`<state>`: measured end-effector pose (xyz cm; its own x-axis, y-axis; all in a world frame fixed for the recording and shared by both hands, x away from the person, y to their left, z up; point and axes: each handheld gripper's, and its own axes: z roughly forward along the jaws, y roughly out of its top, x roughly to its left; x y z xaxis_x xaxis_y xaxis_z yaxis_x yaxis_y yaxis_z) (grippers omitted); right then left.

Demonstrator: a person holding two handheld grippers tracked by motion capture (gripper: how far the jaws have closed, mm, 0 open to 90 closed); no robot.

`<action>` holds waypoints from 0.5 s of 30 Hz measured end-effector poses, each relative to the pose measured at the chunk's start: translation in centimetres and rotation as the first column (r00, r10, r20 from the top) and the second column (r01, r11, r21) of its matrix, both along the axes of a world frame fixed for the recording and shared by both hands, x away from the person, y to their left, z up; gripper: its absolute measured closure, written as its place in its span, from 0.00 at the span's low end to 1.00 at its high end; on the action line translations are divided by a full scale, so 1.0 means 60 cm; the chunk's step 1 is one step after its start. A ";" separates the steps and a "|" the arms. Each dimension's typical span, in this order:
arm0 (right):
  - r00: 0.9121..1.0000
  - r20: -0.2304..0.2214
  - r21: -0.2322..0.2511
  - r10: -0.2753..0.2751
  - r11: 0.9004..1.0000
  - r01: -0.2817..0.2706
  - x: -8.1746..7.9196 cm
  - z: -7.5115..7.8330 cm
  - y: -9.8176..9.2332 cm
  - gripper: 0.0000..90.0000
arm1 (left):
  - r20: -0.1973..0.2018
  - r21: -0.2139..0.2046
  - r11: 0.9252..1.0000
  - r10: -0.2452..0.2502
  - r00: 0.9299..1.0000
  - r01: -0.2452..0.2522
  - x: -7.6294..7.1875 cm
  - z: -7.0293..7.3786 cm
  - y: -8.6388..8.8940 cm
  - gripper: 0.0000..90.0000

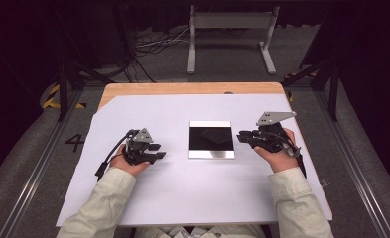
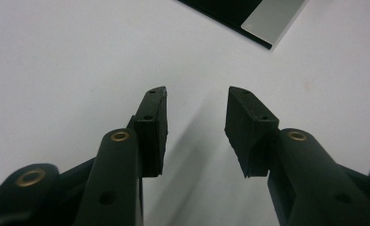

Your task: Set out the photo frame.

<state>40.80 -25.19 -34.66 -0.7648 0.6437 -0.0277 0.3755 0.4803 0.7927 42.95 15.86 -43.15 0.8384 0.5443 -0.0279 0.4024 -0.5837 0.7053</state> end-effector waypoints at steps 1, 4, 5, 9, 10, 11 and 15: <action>1.000 -0.002 -0.007 0.000 1.000 0.000 0.000 0.000 0.001 0.85 | 0.001 0.002 1.000 0.002 1.000 -0.002 0.000 0.000 0.000 0.66; 1.000 -0.018 0.001 -0.007 1.000 0.007 0.000 0.001 0.003 0.82 | 0.000 0.005 1.000 0.007 1.000 -0.007 0.000 -0.001 -0.001 0.66; 1.000 -0.029 0.002 -0.010 1.000 0.010 0.000 0.002 0.004 0.81 | 0.003 0.009 1.000 0.008 1.000 -0.009 0.002 -0.002 -0.001 0.66; 0.996 -0.078 0.019 -0.030 0.999 0.031 0.002 0.005 0.004 0.78 | 0.049 -0.016 0.999 0.043 0.998 -0.042 -0.003 -0.002 0.002 0.67; 0.996 -0.089 0.022 -0.032 0.999 0.034 0.003 0.006 0.004 0.78 | 0.066 -0.023 0.998 0.056 0.996 -0.055 -0.003 -0.002 0.004 0.68; 0.993 -0.107 0.028 -0.046 0.998 0.049 0.004 0.006 0.004 0.78 | 0.074 -0.027 0.998 0.063 0.995 -0.061 -0.004 -0.003 0.005 0.68; 0.984 -0.163 0.004 -0.076 0.997 0.078 0.014 0.007 0.006 0.77 | 0.070 -0.050 0.996 0.077 0.995 -0.074 -0.003 -0.003 0.011 0.68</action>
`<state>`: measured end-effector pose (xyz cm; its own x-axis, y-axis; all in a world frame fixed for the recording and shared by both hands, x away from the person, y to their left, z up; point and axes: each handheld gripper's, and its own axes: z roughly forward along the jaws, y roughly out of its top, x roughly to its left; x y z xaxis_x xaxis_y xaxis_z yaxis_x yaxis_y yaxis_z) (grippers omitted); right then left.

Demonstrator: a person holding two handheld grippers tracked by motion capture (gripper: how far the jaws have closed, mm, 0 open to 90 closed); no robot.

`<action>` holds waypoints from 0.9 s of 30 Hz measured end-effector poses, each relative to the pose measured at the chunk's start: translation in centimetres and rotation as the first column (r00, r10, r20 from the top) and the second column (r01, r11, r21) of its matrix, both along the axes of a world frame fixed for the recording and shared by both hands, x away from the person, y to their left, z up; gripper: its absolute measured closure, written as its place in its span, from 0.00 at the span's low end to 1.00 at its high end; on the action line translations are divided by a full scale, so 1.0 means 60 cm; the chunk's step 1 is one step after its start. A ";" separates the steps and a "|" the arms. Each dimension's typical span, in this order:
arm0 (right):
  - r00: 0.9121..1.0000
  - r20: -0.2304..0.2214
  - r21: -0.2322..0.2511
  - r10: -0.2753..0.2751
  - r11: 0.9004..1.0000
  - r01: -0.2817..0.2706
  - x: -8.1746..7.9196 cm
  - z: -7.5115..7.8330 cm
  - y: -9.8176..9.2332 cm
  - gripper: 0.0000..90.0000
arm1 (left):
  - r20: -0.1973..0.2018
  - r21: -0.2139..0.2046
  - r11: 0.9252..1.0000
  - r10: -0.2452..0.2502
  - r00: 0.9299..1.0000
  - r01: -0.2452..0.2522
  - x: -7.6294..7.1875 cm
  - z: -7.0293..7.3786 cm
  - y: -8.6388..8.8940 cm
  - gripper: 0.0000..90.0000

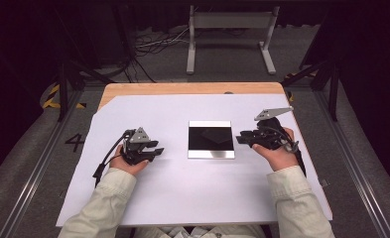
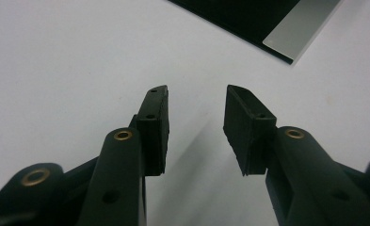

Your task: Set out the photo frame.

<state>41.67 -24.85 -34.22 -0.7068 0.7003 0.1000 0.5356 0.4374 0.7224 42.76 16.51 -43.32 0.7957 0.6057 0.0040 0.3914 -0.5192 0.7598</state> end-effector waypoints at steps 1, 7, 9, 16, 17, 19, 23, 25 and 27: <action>1.000 -0.016 -0.010 0.000 1.000 0.000 0.004 0.000 0.002 0.77 | -0.004 -0.001 1.000 0.004 1.000 -0.004 0.000 0.000 0.000 0.68; 0.997 -0.075 -0.049 0.002 0.999 -0.006 0.027 0.009 0.008 0.77 | 0.001 -0.005 1.000 0.006 1.000 -0.006 0.001 -0.001 0.002 0.68; 0.995 -0.097 -0.050 -0.001 0.999 -0.004 0.034 0.012 0.009 0.77 | -0.007 -0.007 1.000 0.002 1.000 -0.002 0.002 -0.003 0.002 0.68; 0.988 -0.157 -0.062 -0.012 0.998 0.002 0.056 0.023 0.006 0.77 | -0.012 -0.010 1.000 0.003 1.000 -0.003 0.003 -0.004 0.004 0.68; 0.986 -0.166 -0.061 -0.018 0.998 0.008 0.059 0.025 0.004 0.77 | -0.012 -0.010 1.000 0.004 1.000 -0.004 0.004 -0.004 0.004 0.68; 0.983 -0.179 -0.054 -0.024 0.998 0.014 0.064 0.026 0.000 0.77 | -0.012 -0.008 1.000 0.003 1.000 -0.003 0.004 -0.004 0.004 0.68; 0.974 -0.223 -0.032 -0.041 0.999 0.034 0.073 0.028 -0.006 0.76 | -0.015 -0.009 1.000 0.003 1.000 -0.003 0.004 -0.004 0.004 0.68; 0.970 -0.239 -0.021 -0.047 0.999 0.043 0.078 0.028 -0.009 0.77 | -0.018 -0.010 1.000 0.004 1.000 -0.004 0.003 -0.004 0.004 0.68; 0.965 -0.256 -0.005 -0.051 0.999 0.051 0.082 0.028 -0.012 0.77 | -0.018 -0.010 1.000 0.005 1.000 -0.005 0.004 -0.004 0.004 0.68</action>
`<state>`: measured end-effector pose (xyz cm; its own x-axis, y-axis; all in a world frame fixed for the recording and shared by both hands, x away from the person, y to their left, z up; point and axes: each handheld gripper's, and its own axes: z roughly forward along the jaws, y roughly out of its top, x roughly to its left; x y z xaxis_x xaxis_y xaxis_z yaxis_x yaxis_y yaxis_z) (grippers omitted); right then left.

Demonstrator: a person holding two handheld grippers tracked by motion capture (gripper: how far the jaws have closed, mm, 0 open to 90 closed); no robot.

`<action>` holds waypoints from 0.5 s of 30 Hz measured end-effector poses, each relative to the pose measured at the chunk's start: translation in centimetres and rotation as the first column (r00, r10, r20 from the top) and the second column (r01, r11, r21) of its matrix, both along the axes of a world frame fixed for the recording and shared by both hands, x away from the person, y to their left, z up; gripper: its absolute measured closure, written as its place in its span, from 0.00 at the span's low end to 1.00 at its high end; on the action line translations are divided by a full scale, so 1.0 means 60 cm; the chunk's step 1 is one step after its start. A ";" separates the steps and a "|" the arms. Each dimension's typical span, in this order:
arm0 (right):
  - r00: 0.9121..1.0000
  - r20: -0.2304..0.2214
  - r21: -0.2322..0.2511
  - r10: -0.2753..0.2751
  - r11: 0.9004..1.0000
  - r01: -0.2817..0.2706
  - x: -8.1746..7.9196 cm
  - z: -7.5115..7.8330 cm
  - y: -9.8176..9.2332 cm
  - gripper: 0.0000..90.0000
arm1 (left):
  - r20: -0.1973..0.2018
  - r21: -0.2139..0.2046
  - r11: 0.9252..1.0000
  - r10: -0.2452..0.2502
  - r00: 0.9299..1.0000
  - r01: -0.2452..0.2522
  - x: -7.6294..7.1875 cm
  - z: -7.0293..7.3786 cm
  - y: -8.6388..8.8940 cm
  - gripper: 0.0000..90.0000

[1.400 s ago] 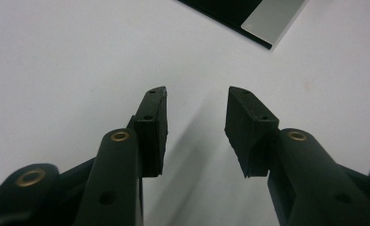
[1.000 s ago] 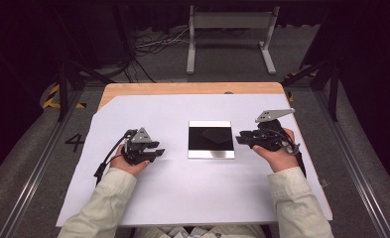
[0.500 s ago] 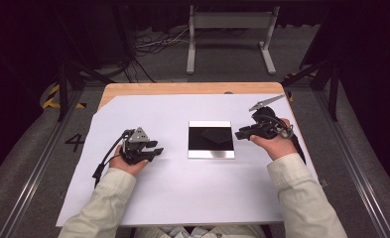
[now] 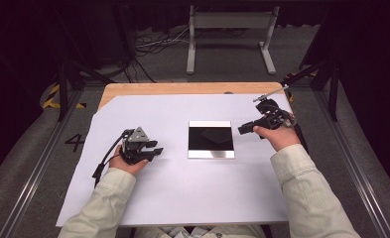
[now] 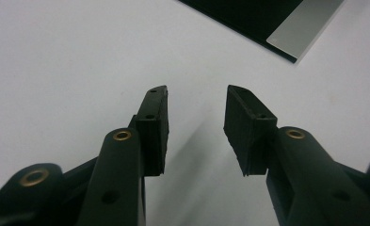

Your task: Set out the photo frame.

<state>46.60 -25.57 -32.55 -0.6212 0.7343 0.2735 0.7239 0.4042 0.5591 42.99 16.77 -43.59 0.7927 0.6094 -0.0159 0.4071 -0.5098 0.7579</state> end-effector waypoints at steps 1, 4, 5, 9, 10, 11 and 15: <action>1.000 -0.009 0.008 -0.008 1.000 0.008 0.003 -0.001 -0.002 0.77 | -0.002 -0.002 1.000 0.000 1.000 0.000 0.000 0.000 0.000 0.68; 0.999 -0.040 0.043 -0.033 0.998 0.034 0.012 -0.003 -0.008 0.77 | -0.003 0.001 1.000 0.001 1.000 -0.001 0.001 -0.001 0.000 0.67; 0.998 -0.044 0.056 -0.037 0.998 0.040 0.014 -0.004 -0.009 0.77 | -0.006 -0.002 1.000 0.001 1.000 -0.001 0.001 -0.001 0.000 0.67; 0.997 -0.052 0.083 -0.052 0.995 0.056 0.020 -0.008 -0.012 0.77 | -0.008 -0.004 1.000 0.001 1.000 -0.001 0.001 -0.001 0.000 0.67; 0.997 -0.056 0.089 -0.056 0.994 0.061 0.021 -0.008 -0.013 0.77 | -0.001 -0.001 1.000 0.002 1.000 -0.002 0.002 -0.002 0.001 0.67; 0.996 -0.061 0.102 -0.062 0.992 0.068 0.022 -0.008 -0.013 0.76 | -0.006 -0.002 1.000 0.002 1.000 -0.002 0.002 -0.002 0.000 0.67; 0.992 -0.082 0.152 -0.098 0.982 0.110 0.027 -0.015 -0.014 0.73 | -0.011 -0.002 1.000 0.001 1.000 -0.001 0.002 -0.003 0.000 0.67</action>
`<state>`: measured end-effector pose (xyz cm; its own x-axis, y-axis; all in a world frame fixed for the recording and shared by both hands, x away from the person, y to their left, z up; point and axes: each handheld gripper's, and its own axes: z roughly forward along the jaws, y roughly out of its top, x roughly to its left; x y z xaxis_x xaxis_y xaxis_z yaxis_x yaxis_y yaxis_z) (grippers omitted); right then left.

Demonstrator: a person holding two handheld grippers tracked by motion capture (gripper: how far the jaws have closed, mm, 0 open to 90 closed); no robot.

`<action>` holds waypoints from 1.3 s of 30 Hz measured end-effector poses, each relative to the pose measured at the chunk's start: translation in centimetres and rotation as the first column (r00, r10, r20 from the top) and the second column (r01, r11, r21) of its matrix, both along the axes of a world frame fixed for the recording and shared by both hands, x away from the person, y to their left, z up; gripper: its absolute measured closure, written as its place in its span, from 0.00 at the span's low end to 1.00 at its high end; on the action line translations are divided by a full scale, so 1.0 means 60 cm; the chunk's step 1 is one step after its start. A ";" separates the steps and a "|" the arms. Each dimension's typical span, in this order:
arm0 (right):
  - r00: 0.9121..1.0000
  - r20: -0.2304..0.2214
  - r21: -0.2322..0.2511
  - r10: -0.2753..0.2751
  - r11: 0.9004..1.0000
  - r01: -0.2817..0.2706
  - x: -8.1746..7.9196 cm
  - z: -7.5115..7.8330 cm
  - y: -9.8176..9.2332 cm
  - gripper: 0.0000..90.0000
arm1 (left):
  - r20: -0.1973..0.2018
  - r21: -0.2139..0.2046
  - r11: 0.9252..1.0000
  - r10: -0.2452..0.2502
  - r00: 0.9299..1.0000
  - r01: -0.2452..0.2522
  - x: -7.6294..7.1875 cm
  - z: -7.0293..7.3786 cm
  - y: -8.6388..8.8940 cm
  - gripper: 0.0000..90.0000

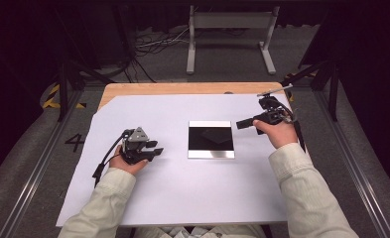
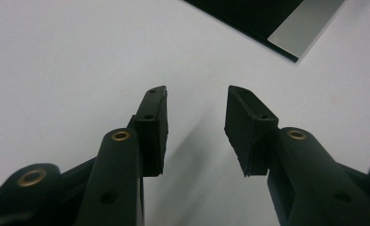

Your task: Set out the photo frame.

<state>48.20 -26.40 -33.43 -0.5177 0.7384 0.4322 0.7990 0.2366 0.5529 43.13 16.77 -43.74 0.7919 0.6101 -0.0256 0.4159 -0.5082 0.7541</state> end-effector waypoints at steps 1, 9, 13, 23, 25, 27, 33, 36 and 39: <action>1.000 -0.006 0.006 -0.007 1.000 0.007 0.001 -0.002 0.000 0.73 | 0.001 0.001 1.000 -0.001 1.000 0.001 0.000 0.000 0.000 0.67; 0.995 -0.078 0.073 -0.064 0.995 0.070 0.012 -0.018 0.003 0.71 | -0.005 0.002 1.000 0.001 1.000 -0.001 0.001 -0.001 0.000 0.67; 0.988 -0.116 0.097 -0.100 0.989 0.111 0.015 -0.026 0.006 0.69 | -0.004 0.003 1.000 0.001 1.000 -0.001 0.001 -0.001 0.001 0.67; 0.979 -0.162 0.096 -0.123 0.986 0.140 0.017 -0.036 0.014 0.70 | -0.005 0.003 1.000 0.000 1.000 0.000 0.001 -0.001 0.000 0.67; 0.976 -0.173 0.093 -0.131 0.984 0.149 0.017 -0.038 0.017 0.71 | -0.004 0.003 1.000 -0.001 1.000 0.001 0.001 -0.001 0.000 0.67; 0.975 -0.179 0.091 -0.132 0.984 0.150 0.018 -0.041 0.019 0.71 | -0.004 0.003 1.000 -0.001 1.000 0.001 0.001 -0.001 0.000 0.67; 0.971 -0.200 0.103 -0.131 0.983 0.153 0.019 -0.052 0.028 0.70 | 0.000 0.006 1.000 -0.001 1.000 0.001 0.001 0.000 0.000 0.67; 0.970 -0.208 0.103 -0.125 0.983 0.149 0.020 -0.060 0.031 0.70 | 0.000 0.005 1.000 -0.001 1.000 0.001 0.001 0.000 0.000 0.67; 0.967 -0.221 0.107 -0.125 0.983 0.152 0.021 -0.066 0.034 0.69 | 0.000 0.006 1.000 -0.001 1.000 0.001 0.001 0.000 0.000 0.67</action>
<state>49.45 -24.38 -37.38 -0.3006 0.7311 0.6124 0.9214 0.0568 0.3845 43.18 16.76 -43.77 0.7923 0.6097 -0.0223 0.4157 -0.5127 0.7512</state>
